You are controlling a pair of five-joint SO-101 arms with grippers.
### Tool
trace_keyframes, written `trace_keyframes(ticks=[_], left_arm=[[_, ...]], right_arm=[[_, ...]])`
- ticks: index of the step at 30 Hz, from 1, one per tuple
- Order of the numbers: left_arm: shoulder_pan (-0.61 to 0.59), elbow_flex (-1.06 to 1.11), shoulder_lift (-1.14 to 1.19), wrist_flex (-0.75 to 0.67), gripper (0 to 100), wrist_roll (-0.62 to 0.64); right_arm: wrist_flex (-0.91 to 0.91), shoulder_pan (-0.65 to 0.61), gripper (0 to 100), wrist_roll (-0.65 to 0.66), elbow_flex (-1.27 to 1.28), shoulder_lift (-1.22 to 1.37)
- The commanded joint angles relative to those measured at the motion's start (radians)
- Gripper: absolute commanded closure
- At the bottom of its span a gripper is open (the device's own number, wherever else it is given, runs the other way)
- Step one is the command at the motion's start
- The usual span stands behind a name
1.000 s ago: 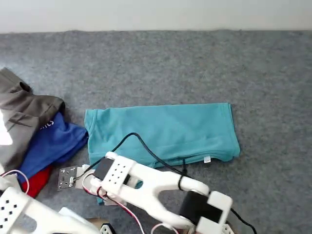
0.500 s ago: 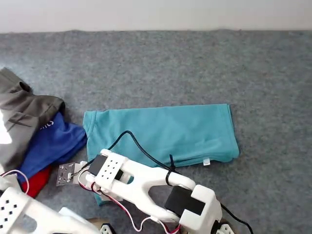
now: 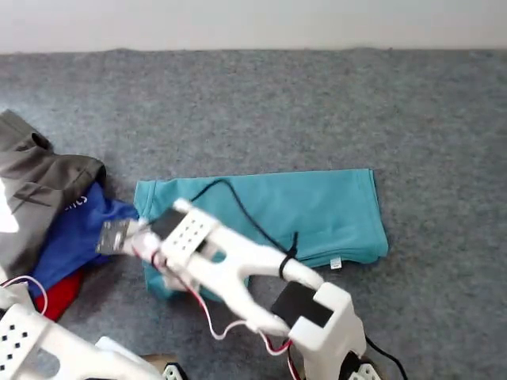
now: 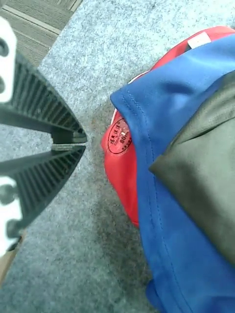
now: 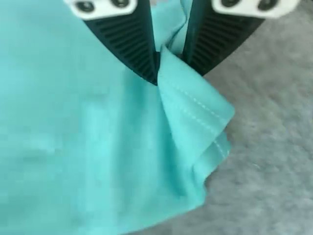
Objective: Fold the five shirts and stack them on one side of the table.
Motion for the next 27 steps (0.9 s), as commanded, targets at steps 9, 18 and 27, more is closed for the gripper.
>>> trace_keyframes(ticks=[9,18,27], left_arm=[[-0.002,-0.038,0.003,-0.012,98,-0.006],[0.0,-0.038,0.008,-0.014,98,-0.006],[0.0,-0.038,0.008,-0.014,98,-0.006]], right_arm=[[0.051,0.159,99.0,0.153,-0.259,0.005],[-0.005,0.232,80.9,0.089,-0.276,0.119],[0.157,0.226,83.3,0.051,-0.512,0.137]])
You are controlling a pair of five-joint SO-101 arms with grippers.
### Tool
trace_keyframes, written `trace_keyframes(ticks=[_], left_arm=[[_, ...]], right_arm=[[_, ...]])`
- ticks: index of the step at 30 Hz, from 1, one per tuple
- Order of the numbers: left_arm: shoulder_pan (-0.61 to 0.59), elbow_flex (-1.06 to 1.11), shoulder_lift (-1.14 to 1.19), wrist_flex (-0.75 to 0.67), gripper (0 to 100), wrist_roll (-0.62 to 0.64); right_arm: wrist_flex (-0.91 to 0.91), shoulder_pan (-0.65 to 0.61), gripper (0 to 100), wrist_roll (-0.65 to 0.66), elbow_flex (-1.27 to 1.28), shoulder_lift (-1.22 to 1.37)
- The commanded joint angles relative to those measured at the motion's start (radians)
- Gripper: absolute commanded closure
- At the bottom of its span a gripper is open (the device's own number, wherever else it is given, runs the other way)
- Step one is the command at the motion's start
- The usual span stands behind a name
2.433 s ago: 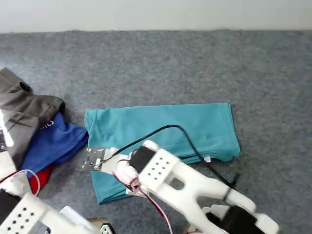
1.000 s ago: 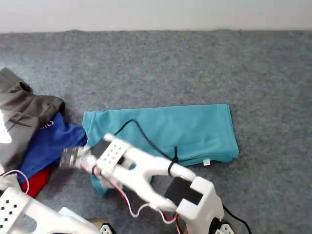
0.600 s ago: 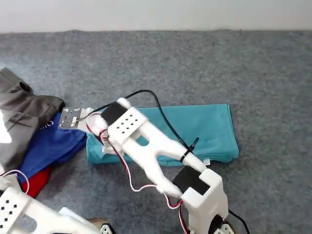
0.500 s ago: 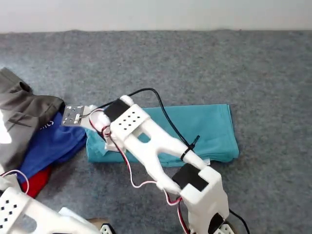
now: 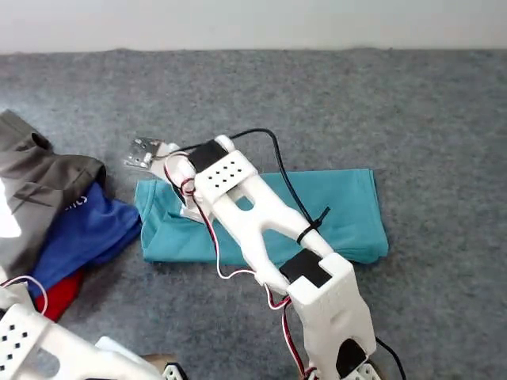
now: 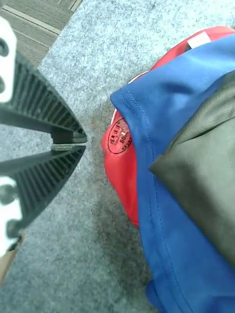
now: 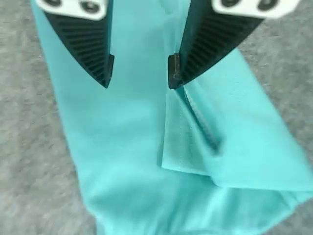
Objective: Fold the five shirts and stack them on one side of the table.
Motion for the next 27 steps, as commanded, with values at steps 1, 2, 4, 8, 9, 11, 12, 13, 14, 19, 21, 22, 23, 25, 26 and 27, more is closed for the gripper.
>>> trace_keyframes(ticks=[1,2,4,8,9,11,12,13,14,19,21,22,23,25,26,27], left_arm=[[0.0,-0.038,0.008,-0.014,98,-0.006],[0.0,-0.038,0.006,-0.014,98,-0.006],[0.0,-0.038,0.003,-0.012,98,-0.006],[0.0,-0.038,0.003,-0.008,98,-0.006],[0.0,-0.038,0.003,-0.006,98,-0.006],[0.0,-0.038,0.003,-0.006,98,-0.006],[0.0,-0.038,0.003,-0.006,98,-0.006],[0.0,-0.038,0.003,-0.006,98,-0.006],[0.0,-0.038,0.003,-0.006,98,-0.006],[0.0,-0.038,0.003,-0.006,98,-0.006],[0.0,-0.038,0.003,-0.006,98,-0.006],[0.0,-0.038,0.003,-0.006,98,-0.006],[0.0,-0.038,0.003,-0.006,98,-0.008],[0.0,-0.038,0.003,-0.006,98,-0.008],[0.0,-0.038,0.003,-0.006,98,-0.008],[0.0,-0.038,0.003,-0.006,98,-0.008]], right_arm=[[0.136,-0.048,86.5,-0.015,-0.143,-0.016],[0.176,-0.068,90.7,-0.012,-0.167,-0.013],[0.228,-0.101,98.7,-0.015,-0.198,-0.01],[0.274,-0.134,97.9,-0.015,-0.201,-0.01],[0.275,-0.134,98.8,-0.017,-0.199,-0.008],[0.271,-0.133,98.9,-0.017,-0.198,0.007],[0.269,-0.133,98.9,-0.017,-0.198,0.024],[0.268,-0.131,98.9,-0.017,-0.198,0.047],[0.268,-0.128,98.9,-0.017,-0.198,0.074],[0.268,-0.054,98.9,-0.017,-0.204,0.236],[0.263,-0.013,98.9,-0.017,-0.206,0.274],[0.257,0.005,98.9,-0.017,-0.206,0.283],[0.254,0.019,98.9,-0.017,-0.206,0.285],[0.252,0.03,98.9,-0.015,-0.206,0.283],[0.252,0.028,98.9,-0.015,-0.206,0.277],[0.255,0.025,98.9,-0.015,-0.206,0.269]])
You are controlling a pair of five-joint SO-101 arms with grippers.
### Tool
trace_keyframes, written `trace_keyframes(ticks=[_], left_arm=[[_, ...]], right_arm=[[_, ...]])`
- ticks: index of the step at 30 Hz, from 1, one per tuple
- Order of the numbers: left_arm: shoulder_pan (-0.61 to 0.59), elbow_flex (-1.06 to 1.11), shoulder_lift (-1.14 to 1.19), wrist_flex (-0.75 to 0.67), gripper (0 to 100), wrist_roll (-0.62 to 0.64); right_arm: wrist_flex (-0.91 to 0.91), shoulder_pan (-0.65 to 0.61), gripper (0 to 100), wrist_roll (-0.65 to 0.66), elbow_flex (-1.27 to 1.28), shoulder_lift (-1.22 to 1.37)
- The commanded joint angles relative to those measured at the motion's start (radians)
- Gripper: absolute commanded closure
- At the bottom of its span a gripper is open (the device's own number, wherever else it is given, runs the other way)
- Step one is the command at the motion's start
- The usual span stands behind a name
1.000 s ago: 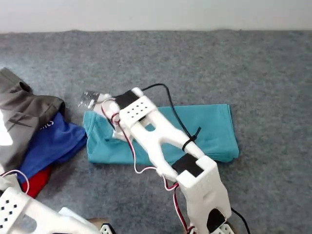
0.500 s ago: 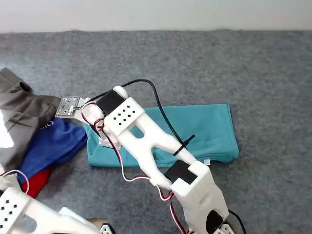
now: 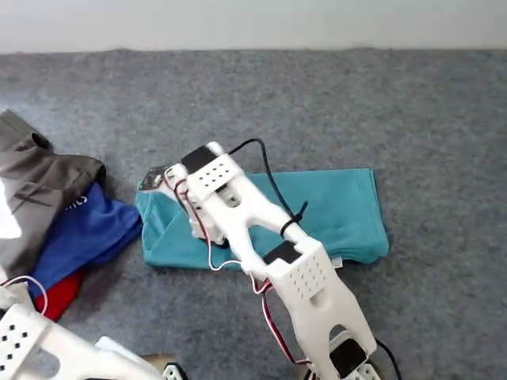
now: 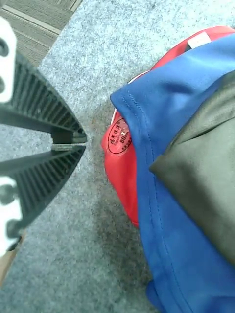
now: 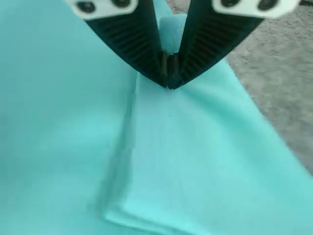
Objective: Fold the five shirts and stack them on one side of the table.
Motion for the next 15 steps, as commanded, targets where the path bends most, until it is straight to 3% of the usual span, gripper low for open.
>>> trace_keyframes(ticks=[1,9,15], left_arm=[[0.0,-0.038,0.003,-0.006,98,-0.017],[0.0,-0.039,0.003,-0.006,98,-0.043],[-0.002,-0.041,0.002,-0.006,98,-0.043]], right_arm=[[0.001,0.001,98.9,-0.006,-0.035,-0.035],[0.021,-0.074,98.9,-0.041,-0.035,-0.148],[0.097,0.021,99.0,-0.157,-0.034,-0.245]])
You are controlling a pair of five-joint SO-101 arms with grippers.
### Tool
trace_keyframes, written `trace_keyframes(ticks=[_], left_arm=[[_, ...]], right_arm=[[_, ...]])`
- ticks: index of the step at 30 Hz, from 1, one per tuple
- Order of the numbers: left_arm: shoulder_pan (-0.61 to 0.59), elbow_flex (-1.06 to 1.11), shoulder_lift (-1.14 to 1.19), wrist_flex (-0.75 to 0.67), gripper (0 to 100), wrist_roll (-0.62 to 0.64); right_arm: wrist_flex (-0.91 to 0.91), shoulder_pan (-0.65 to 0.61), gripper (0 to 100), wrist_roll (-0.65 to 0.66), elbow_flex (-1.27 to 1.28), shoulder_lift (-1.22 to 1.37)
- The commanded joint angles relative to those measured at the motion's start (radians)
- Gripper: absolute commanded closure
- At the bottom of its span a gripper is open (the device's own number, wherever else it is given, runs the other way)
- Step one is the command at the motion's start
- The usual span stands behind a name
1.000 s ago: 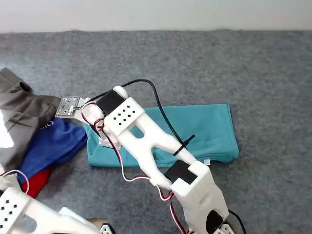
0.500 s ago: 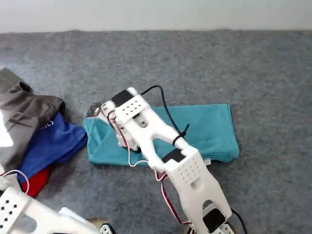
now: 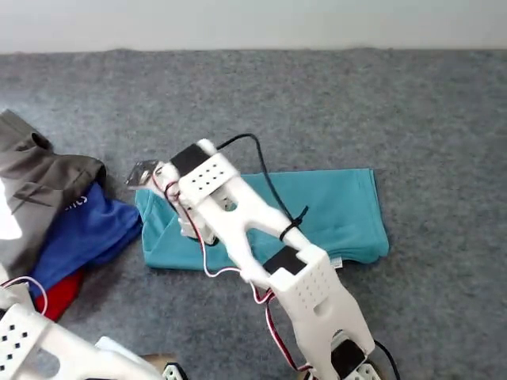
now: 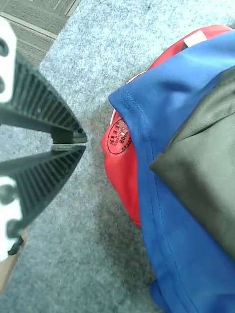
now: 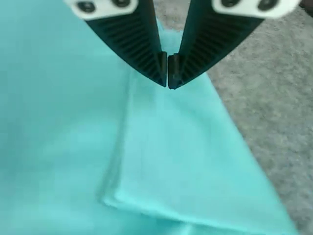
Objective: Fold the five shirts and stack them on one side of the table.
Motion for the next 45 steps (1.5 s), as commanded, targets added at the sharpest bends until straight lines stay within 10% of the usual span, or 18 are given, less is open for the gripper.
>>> trace_keyframes(ticks=[1,18,23,40,45], left_arm=[[-0.003,-0.042,0.002,-0.006,98,-0.012],[0.006,-0.101,0.011,-0.009,98,-0.089],[0.089,-0.104,0.009,-0.005,98,-0.106],[0.11,-0.102,0.009,-0.006,98,-0.107],[0.107,-0.102,0.009,-0.006,98,-0.107]], right_arm=[[0.05,0.087,99.0,-0.14,-0.003,-0.159],[-0.107,0.671,92.4,-0.242,0.591,-0.625],[-0.196,0.716,68.3,-0.384,0.595,-0.599],[-0.43,0.819,68.2,-0.42,0.595,-0.254],[-0.446,0.799,83.6,-0.433,0.592,-0.17]])
